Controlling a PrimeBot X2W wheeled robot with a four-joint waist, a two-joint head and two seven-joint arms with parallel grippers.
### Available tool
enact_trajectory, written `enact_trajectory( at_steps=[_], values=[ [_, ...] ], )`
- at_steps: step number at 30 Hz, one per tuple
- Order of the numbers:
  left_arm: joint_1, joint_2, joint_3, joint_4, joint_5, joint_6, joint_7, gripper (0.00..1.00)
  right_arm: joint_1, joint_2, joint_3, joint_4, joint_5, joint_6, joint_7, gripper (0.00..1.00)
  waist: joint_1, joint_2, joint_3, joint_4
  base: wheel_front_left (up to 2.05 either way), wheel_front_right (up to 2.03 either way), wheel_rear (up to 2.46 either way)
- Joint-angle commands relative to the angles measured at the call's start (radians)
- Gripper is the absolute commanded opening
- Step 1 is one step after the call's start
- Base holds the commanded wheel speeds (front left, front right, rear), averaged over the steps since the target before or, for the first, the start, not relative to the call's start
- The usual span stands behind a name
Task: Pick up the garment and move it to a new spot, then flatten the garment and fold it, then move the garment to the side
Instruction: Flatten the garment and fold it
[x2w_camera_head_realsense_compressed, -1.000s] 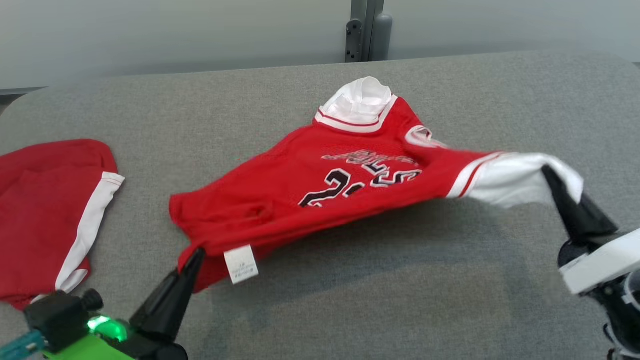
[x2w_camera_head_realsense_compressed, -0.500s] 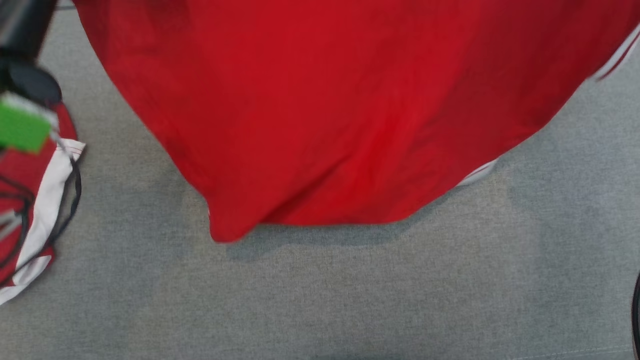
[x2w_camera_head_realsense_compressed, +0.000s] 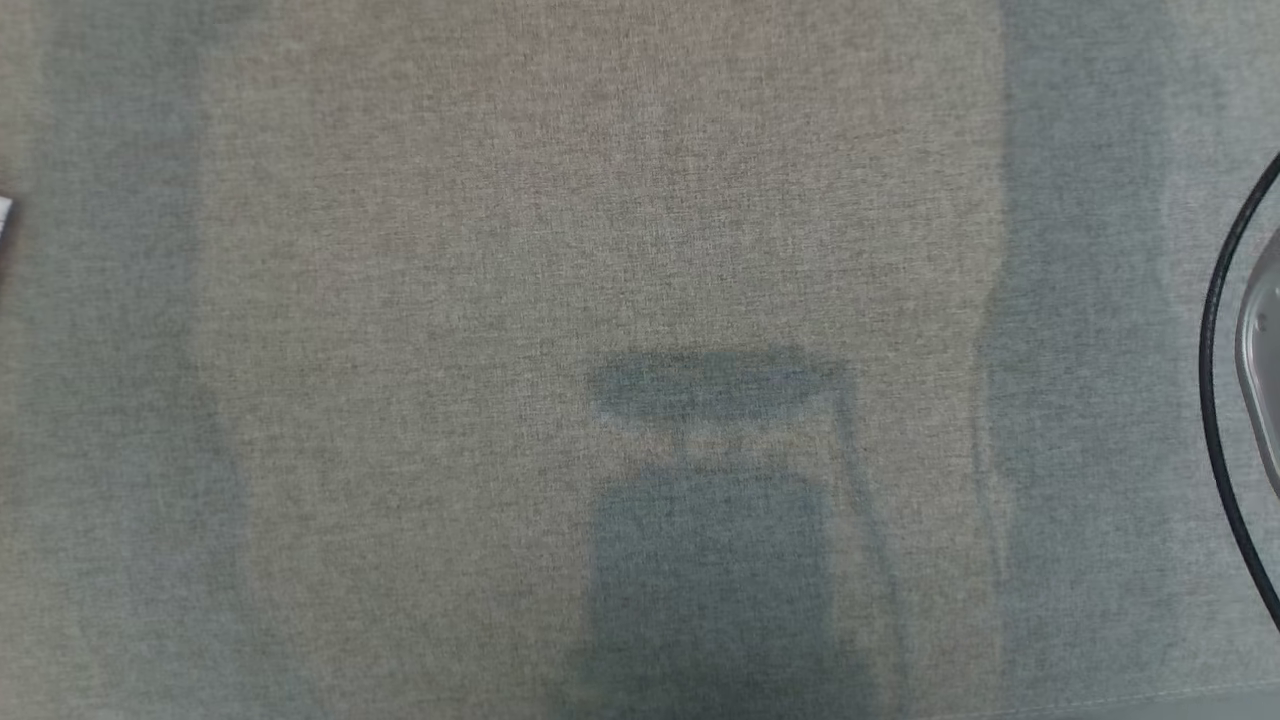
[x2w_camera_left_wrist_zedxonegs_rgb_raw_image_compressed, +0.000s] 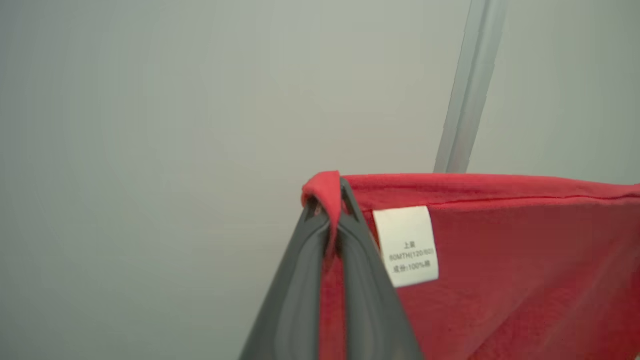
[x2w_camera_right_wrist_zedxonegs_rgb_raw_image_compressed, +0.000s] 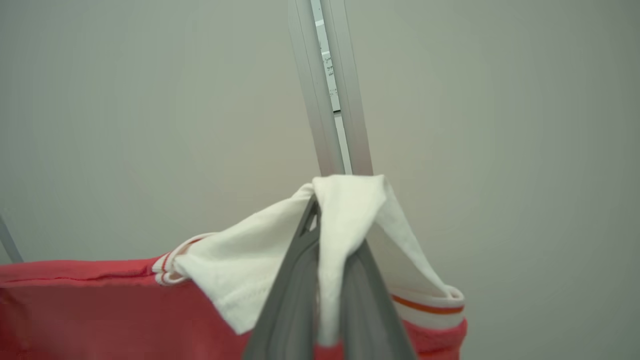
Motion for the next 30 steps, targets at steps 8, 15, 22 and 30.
enact_trajectory(
  at_steps=[8,15,22,30],
  values=[
    [0.096,-0.014,-0.164,0.154,0.044,-0.037,-0.173,0.0,0.182,-0.032,0.135,0.08,0.095,0.0,-0.144,0.0,-0.0003,0.0,0.092,-0.029,0.0,0.0,0.0],
    [0.456,0.06,-0.311,0.048,-0.057,-0.037,-0.259,0.0,0.608,-0.114,0.215,-0.07,0.239,0.0,-0.228,0.0,-0.0003,0.0,-0.034,-0.042,0.0,0.0,0.0],
    [0.905,0.089,-0.294,-0.137,-0.074,0.009,-0.28,0.0,1.119,-0.204,0.204,-0.261,0.285,0.0,-0.216,0.0,-0.0003,0.0,-0.285,-0.034,0.0,0.0,0.0],
    [1.498,0.082,-0.26,-0.462,-0.127,0.159,-0.28,0.0,1.659,-0.177,0.082,-0.431,0.303,-0.001,-0.153,0.0,-0.0003,0.0,-0.521,-0.041,0.0,0.0,0.0]
  ],
)
